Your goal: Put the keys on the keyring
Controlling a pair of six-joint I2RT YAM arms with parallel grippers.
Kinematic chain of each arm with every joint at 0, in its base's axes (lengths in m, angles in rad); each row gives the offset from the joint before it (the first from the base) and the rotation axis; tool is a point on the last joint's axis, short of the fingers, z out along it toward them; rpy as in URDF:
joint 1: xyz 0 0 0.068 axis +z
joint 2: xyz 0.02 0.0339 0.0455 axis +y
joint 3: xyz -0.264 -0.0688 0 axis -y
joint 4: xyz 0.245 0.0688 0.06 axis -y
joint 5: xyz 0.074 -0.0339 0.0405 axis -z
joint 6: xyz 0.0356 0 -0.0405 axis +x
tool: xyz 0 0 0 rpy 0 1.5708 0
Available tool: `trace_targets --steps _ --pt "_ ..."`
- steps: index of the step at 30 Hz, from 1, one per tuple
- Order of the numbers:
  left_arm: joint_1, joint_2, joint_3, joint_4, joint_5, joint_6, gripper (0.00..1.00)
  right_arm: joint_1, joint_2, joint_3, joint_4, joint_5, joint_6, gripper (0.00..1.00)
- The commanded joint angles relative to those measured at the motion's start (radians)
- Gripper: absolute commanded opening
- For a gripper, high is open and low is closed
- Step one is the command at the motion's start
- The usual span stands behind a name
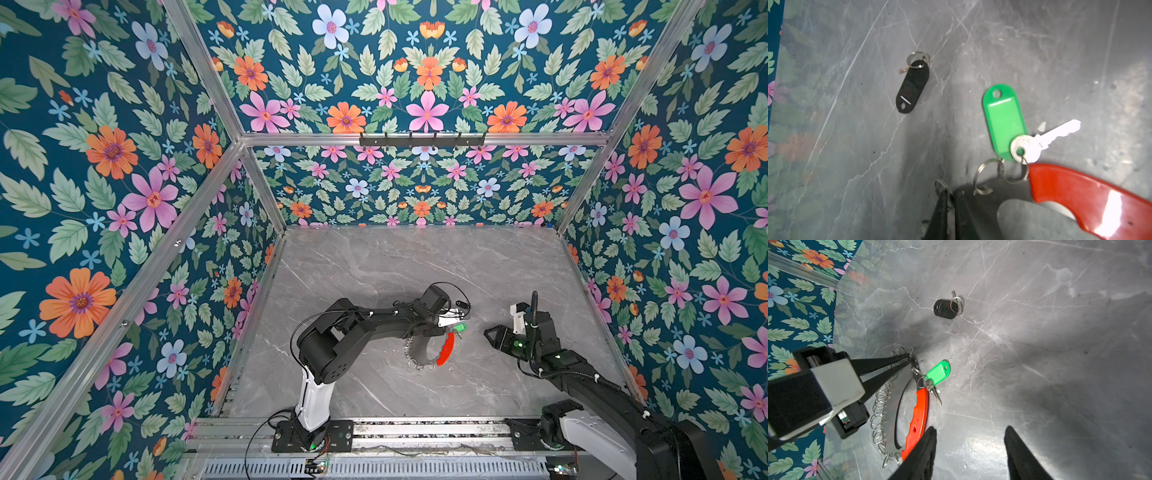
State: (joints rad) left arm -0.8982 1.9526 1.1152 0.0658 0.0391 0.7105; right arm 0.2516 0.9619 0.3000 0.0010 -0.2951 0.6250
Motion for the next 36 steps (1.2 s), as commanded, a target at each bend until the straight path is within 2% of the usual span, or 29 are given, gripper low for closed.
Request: trace_targets --steps 1,7,14,23,29,33,36 --pt "0.001 -0.009 0.002 -0.019 -0.016 -0.020 0.09 0.000 -0.003 0.001 0.028 -0.001 0.001 0.54" --pt "0.001 -0.033 -0.007 -0.009 -0.035 -0.034 0.00 0.000 -0.011 0.006 0.017 -0.002 0.001 0.54" --pt "0.002 -0.106 -0.040 0.033 -0.025 -0.056 0.00 0.000 -0.034 0.041 -0.020 0.004 -0.010 0.53" --pt "0.005 -0.198 -0.061 0.033 0.040 -0.092 0.00 0.000 -0.060 0.112 -0.081 -0.004 -0.026 0.53" --pt "0.027 -0.308 -0.051 0.042 0.129 -0.132 0.00 0.000 -0.044 0.257 -0.161 -0.039 -0.066 0.53" --pt "0.065 -0.379 -0.040 0.077 0.273 -0.223 0.00 0.002 -0.006 0.368 -0.181 -0.119 -0.065 0.50" --pt "0.086 -0.440 -0.056 0.184 0.343 -0.323 0.00 0.009 0.035 0.448 -0.166 -0.171 -0.038 0.48"
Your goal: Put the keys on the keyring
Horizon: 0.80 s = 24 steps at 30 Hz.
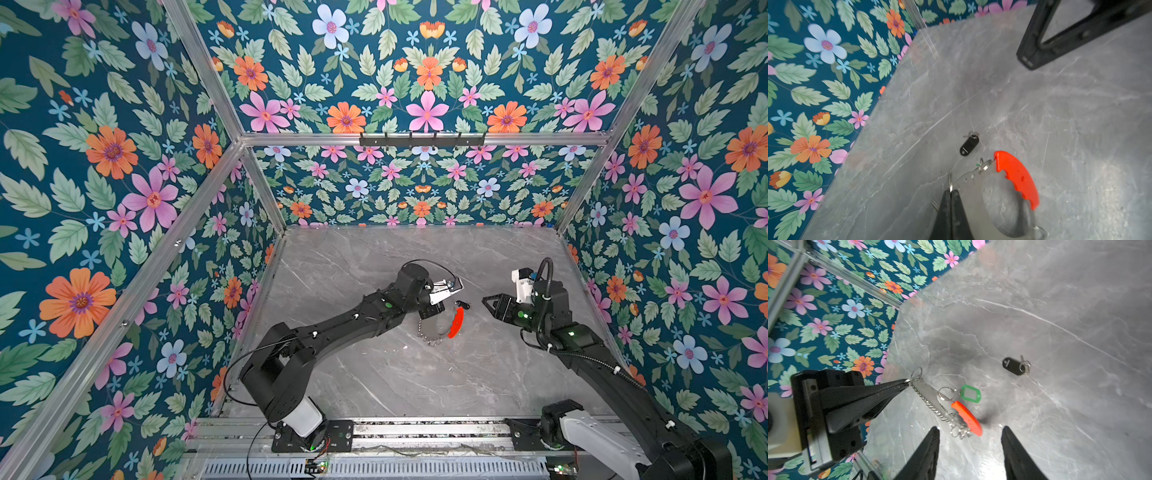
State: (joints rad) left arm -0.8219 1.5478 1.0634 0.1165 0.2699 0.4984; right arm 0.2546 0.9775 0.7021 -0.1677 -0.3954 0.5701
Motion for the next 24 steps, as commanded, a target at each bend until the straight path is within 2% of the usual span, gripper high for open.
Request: trace_targets --steps 1,6,11,15,20,24 --pt "0.016 -0.053 -0.019 0.185 0.131 -0.148 0.00 0.017 0.034 0.073 0.009 -0.070 0.022 0.48" --pt "0.031 -0.111 -0.067 0.406 0.172 -0.284 0.00 0.067 0.120 0.202 0.021 -0.046 0.022 0.48" --pt "0.041 -0.129 -0.103 0.561 0.123 -0.369 0.00 0.107 0.196 0.312 0.011 -0.045 0.018 0.48" --pt "0.042 -0.122 -0.117 0.652 0.030 -0.434 0.00 0.169 0.221 0.333 0.032 -0.039 0.042 0.47" --pt "0.042 -0.095 -0.167 0.827 -0.008 -0.556 0.00 0.245 0.251 0.323 0.095 -0.024 0.086 0.44" --pt "0.046 -0.098 -0.207 0.919 -0.004 -0.621 0.00 0.244 0.223 0.318 0.079 0.028 0.063 0.43"
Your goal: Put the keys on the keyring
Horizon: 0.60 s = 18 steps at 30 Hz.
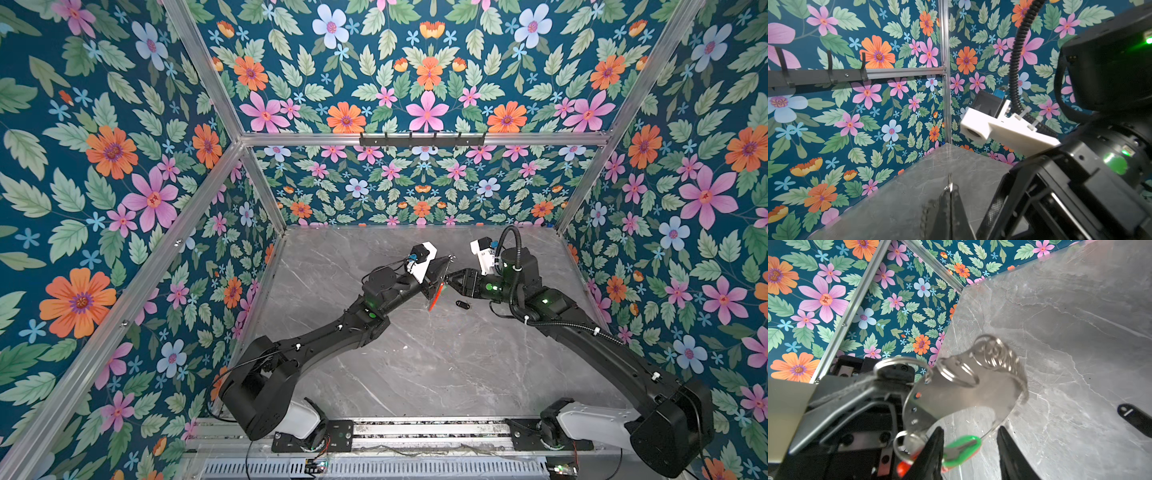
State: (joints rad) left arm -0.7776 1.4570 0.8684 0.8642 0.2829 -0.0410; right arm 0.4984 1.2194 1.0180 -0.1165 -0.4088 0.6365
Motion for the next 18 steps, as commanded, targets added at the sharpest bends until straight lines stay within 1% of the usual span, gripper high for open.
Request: trace_targets --steps 1,4,7,10,13,18 --pt "0.006 -0.011 -0.022 0.185 -0.008 -0.096 0.00 -0.002 -0.031 0.010 0.002 0.064 -0.028 0.43" --pt "0.026 -0.023 -0.035 0.210 0.053 -0.139 0.00 -0.033 -0.057 0.051 -0.073 0.075 -0.091 0.43" --pt "0.049 -0.030 -0.038 0.246 0.135 -0.190 0.00 -0.083 -0.083 0.089 -0.108 0.036 -0.153 0.43" --pt "0.074 -0.023 -0.037 0.297 0.213 -0.253 0.00 -0.126 -0.087 0.141 -0.101 -0.040 -0.193 0.37" --pt "0.102 -0.005 -0.032 0.359 0.274 -0.328 0.00 -0.128 -0.061 0.195 -0.072 -0.122 -0.222 0.31" --pt "0.143 0.033 -0.035 0.494 0.325 -0.455 0.00 -0.127 -0.001 0.241 0.040 -0.276 -0.188 0.30"
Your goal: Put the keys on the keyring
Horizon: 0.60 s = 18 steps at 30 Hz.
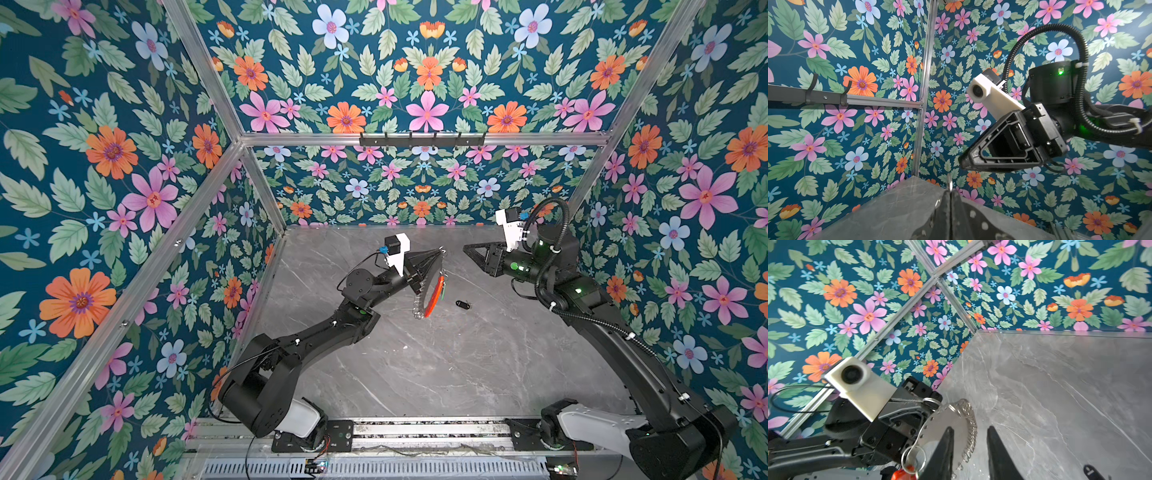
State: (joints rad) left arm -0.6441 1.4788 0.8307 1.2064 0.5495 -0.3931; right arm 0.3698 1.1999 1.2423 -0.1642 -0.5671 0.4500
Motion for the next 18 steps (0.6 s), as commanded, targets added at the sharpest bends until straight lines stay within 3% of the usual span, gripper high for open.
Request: trace_targets --steps 1,7,18 --pt "0.013 0.020 0.001 0.176 0.065 -0.127 0.00 0.001 0.030 0.020 0.113 -0.143 0.011 0.30" --pt "0.023 0.076 0.018 0.260 0.099 -0.218 0.00 0.026 0.077 0.057 0.167 -0.224 0.026 0.35" --pt "0.047 0.113 0.039 0.326 0.108 -0.306 0.00 0.041 0.089 0.049 0.161 -0.197 -0.001 0.39"
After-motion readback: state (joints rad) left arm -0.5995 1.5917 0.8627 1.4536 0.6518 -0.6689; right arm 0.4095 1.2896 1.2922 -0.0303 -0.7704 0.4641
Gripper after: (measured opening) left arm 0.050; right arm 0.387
